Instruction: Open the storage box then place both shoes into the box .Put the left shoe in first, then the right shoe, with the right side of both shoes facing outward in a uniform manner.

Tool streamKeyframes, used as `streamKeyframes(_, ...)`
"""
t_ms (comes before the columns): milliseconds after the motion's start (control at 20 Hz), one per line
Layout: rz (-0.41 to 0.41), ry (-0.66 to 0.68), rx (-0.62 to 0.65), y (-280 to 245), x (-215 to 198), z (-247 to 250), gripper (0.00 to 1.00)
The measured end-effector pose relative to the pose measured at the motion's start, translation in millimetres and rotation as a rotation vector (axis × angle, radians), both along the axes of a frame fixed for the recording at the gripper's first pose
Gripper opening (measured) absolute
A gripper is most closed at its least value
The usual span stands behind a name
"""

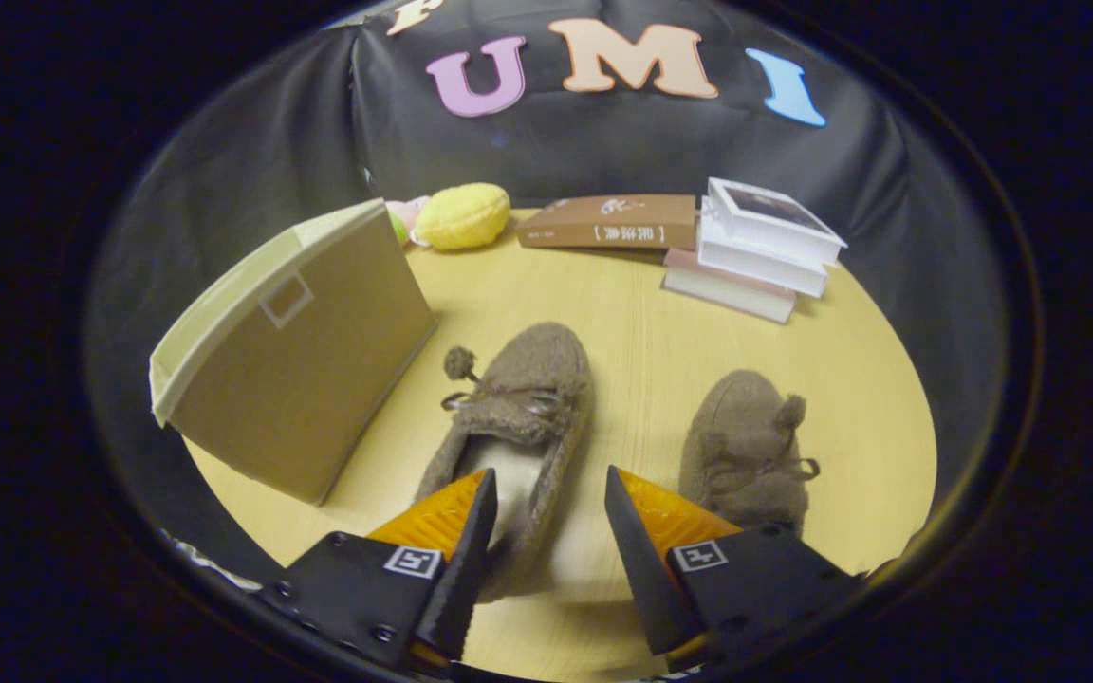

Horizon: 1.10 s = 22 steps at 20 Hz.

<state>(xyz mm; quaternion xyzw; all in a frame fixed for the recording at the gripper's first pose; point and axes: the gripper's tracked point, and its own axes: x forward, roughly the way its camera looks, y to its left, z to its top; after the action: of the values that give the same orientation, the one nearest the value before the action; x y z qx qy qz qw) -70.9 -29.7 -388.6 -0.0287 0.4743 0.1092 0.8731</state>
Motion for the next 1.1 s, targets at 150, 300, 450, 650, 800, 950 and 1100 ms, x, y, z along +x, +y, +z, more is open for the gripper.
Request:
streamKeyframes(150, -0.017, 0.059, 0.019, 3, 3, -10, 0.65)
streamKeyframes(300, -0.021, 0.094, 0.028, 9, 3, -14, 0.34)
streamKeyframes(450, -0.070, 0.110, 0.005, 4, 4, -12, 0.10)
streamKeyframes(650, -0.176, 0.132, 0.095, 13, 6, 7, 0.04)
streamKeyframes(800, -0.227, 0.118, 0.133, 21, 11, 27, 0.04)
streamKeyframes(950, -0.281, 0.094, 0.180, 32, 18, 53, 0.04)
streamKeyframes(1100, -0.330, 0.061, 0.228, 46, 28, 88, 0.04)
